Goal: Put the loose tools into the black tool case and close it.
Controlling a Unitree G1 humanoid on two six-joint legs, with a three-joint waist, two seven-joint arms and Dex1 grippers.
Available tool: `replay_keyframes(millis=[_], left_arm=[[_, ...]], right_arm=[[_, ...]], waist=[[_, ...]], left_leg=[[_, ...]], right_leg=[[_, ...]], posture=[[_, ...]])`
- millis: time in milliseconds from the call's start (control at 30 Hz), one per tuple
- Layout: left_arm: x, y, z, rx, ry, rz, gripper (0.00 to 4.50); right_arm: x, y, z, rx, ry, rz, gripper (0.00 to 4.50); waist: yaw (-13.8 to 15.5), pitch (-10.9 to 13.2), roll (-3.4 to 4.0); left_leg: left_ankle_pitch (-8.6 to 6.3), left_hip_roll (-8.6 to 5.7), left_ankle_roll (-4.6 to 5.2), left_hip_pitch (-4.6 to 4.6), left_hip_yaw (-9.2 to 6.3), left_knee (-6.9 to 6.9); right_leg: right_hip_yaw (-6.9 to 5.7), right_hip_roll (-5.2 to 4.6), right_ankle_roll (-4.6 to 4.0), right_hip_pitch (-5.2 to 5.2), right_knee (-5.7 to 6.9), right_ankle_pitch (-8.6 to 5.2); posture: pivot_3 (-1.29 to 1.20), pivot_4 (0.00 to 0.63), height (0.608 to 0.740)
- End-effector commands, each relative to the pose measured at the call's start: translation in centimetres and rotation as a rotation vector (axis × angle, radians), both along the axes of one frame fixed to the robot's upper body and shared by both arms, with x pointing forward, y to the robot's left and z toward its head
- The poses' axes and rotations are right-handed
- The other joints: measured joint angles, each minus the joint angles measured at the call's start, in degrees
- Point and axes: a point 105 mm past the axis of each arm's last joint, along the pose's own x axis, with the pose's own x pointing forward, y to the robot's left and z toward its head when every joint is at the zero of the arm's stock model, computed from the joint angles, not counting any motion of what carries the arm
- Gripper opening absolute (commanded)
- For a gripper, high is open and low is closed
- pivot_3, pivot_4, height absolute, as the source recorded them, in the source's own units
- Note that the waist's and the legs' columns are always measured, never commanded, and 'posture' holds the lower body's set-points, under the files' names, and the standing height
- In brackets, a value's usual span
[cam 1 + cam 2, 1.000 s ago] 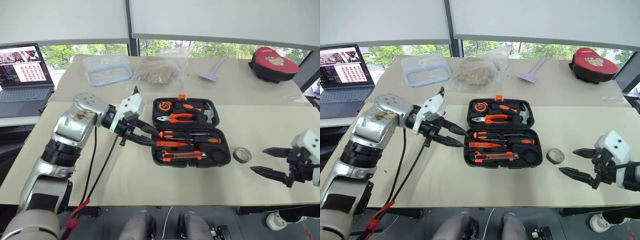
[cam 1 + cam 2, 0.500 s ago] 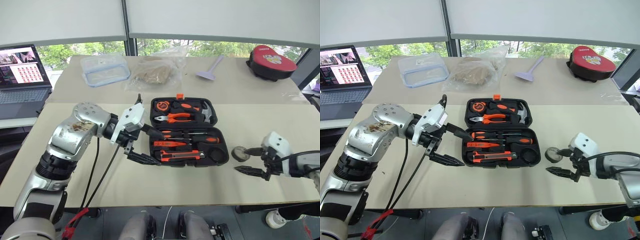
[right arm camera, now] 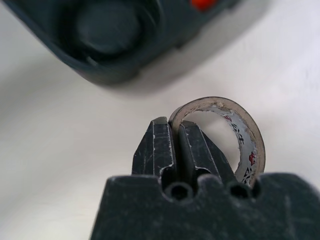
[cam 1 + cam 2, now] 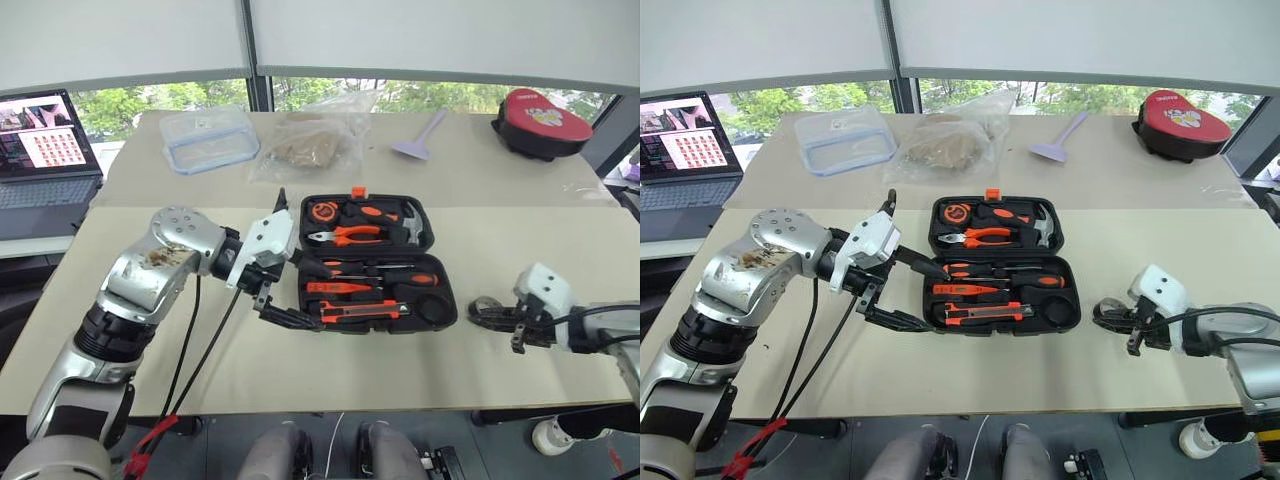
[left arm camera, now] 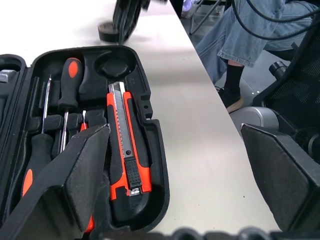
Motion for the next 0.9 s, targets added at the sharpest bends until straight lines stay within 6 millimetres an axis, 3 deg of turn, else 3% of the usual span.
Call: replay_keyframes(millis=[33,200,433,500,533,733,867,900], left_arm=[[-0.2,-0.4,0.2,0.003,-0.052,-0.029,4.5],[0.2,-0.8,0.6,-0.001,-0.061,-0.03,4.5],[0.2,-0.9,1.1,0.001,-0.07,-0.027,4.5],[0.2,-0.8,0.9,0.004,-0.071,-0.025,4.5],[0.2,-0.8,0.9,0.005,-0.071,-0.024,4.5],[0.5,-0.8,0.2,0.004,-0.069,-0.015,4.5],[0.8,-0.7,0.1,-0.001,-0.072,-0.008,4.5],[1.1,-0.6,0.0,-0.004,-0.073,0.017,4.5]], right_arm=[[-1.2,4.1,3.3,0.069,-0.035,0.163,0.04],[-0.7,6.3,1.9,0.012,-0.035,0.194,0.04],[0.5,5.6,-0.6,-0.08,-0.027,0.135,0.04],[0.1,5.8,-0.8,-0.058,-0.008,0.149,0.84],[0.0,5.9,-0.8,-0.053,-0.003,0.155,1.0],[-1.0,6.8,-0.2,-0.008,0.012,0.204,2.98],[-1.1,6.5,0.2,-0.038,-0.008,0.196,4.43],[-1.1,6.0,0.9,-0.03,-0.015,0.178,4.47]], waist=[[0.0,0.0,-0.01],[0.2,0.0,-0.02],[0.2,0.0,-0.03],[0.2,0.0,-0.03],[0.2,0.0,-0.03],[0.1,0.0,-0.02],[0.1,0.0,-0.02],[0.2,0.0,-0.02]], left_leg=[[0.01,0.05,-0.02,0.0,0.0,0.0],[0.0,0.12,-0.08,0.02,0.0,0.0],[0.02,-0.02,-0.05,-0.01,0.0,0.01],[0.05,0.02,-0.01,-0.01,0.0,0.01],[0.06,0.03,0.02,-0.01,0.0,0.01],[0.09,0.07,0.07,0.0,0.0,0.01],[0.09,0.07,0.07,0.0,0.0,0.01],[0.08,0.07,0.05,0.0,0.0,0.01]], right_leg=[[0.0,-0.09,-0.02,0.0,-0.02,0.01],[0.0,-0.06,-0.11,-0.02,-0.01,0.03],[-0.03,-0.14,-0.09,-0.04,0.02,0.03],[-0.05,0.14,-0.1,-0.03,0.03,0.02],[-0.05,0.14,-0.1,-0.03,0.03,0.02],[-0.03,0.15,-0.1,-0.02,0.01,0.02],[-0.02,0.14,-0.1,-0.03,0.01,0.03],[-0.02,0.15,-0.1,-0.03,0.01,0.03]], posture=[[0.0,0.15,0.728],[0.0,0.15,0.728],[0.0,0.15,0.728],[0.0,0.15,0.728],[0.0,0.15,0.728],[0.0,0.15,0.728],[0.0,0.15,0.728],[0.0,0.15,0.728]])
